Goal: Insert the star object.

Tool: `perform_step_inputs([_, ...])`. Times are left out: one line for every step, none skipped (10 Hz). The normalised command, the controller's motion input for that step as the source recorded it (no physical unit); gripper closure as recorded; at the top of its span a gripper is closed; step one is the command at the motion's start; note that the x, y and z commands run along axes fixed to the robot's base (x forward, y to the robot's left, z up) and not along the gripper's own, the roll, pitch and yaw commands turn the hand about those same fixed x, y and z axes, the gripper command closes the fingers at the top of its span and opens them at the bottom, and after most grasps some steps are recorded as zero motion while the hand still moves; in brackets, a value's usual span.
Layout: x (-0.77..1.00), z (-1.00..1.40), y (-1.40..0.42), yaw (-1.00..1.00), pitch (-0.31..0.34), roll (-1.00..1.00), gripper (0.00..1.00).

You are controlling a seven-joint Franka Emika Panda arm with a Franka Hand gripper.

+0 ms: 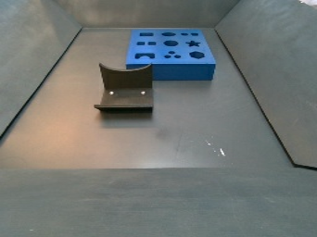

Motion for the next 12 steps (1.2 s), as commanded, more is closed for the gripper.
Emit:
perform_step_inputs([-0.41,-0.79,0.00,0.00,-0.123,0.12,1.00])
perform_step_inputs([-0.52,-0.89,0.01,-0.01,-0.123,0.14,1.00])
perform_step_inputs([-0.28,-0.97,0.00,0.00,-0.117,0.13,1.00])
perform_step_inputs([-0.19,-1.00,0.00,0.00,-0.084,0.13,1.00])
perform_step_inputs([-0.19,-1.00,0.00,0.00,-0.083,0.14,1.00])
perform_step_inputs([-0.11,-0.95,0.00,-0.07,-0.061,0.18,1.00])
perform_step_inputs([-0.07,-0.92,0.01,-0.10,-0.070,0.19,1.00])
perform_step_inputs([-0.21,-0.81,0.14,0.00,-0.123,0.22,1.00])
perform_step_inputs([-0.30,-0.76,0.15,0.00,-0.140,0.24,1.00])
perform_step_inputs([-0.28,-0.79,0.12,0.00,-0.140,0.22,1.00])
perform_step_inputs([-0.22,-0.83,0.06,0.00,-0.151,0.17,1.00])
perform_step_inputs([-0.11,-0.85,0.03,0.00,-0.150,0.15,1.00])
